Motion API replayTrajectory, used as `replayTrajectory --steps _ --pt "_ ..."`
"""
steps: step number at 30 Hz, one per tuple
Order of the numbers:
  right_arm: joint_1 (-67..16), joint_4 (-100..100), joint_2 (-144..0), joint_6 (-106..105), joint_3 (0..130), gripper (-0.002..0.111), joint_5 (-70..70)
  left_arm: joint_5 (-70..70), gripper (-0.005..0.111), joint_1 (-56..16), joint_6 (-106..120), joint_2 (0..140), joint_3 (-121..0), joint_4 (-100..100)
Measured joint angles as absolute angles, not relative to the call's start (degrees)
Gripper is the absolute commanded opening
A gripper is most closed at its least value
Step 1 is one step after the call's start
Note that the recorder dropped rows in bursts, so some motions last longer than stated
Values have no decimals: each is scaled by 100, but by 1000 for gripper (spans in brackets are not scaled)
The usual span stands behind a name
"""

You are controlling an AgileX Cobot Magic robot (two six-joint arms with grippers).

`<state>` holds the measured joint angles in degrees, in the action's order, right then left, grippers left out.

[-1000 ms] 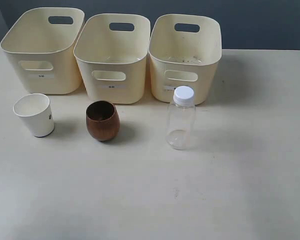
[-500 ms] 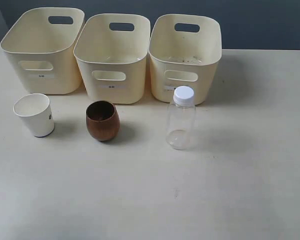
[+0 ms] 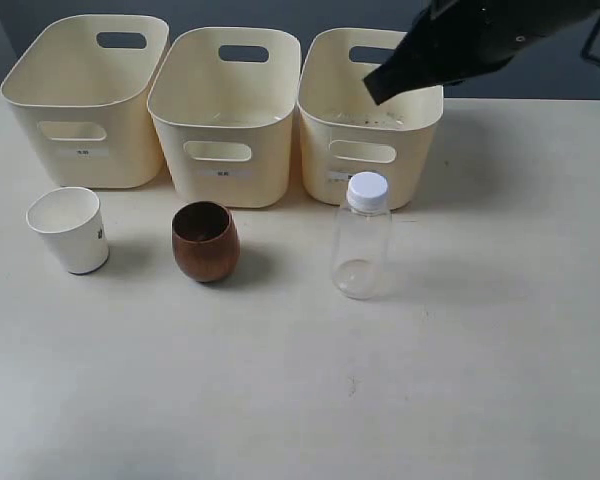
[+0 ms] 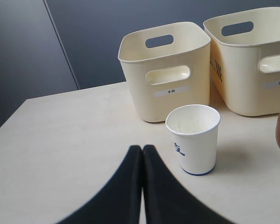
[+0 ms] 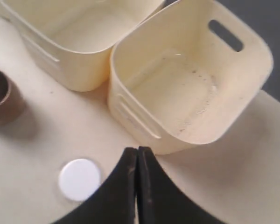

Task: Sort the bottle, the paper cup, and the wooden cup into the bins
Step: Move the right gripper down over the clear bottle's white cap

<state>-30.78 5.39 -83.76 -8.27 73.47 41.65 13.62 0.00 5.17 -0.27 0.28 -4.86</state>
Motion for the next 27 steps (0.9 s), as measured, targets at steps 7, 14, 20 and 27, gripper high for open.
replayTrajectory --steps 7,14,20,27 --pt "-3090 -411 -8674 -1445 7712 27 4480 1362 0 0 517 -27 28 -486" --pt "-3090 -464 -8758 -1435 7717 80 4725 1362 0 0 517 -27 28 -486" --pt "-3090 -518 -8934 -1310 7717 74 4788 1362 0 0 517 -27 28 -486" --pt "-3090 -761 -9356 -1299 7717 75 4879 1362 0 0 517 -27 28 -486"
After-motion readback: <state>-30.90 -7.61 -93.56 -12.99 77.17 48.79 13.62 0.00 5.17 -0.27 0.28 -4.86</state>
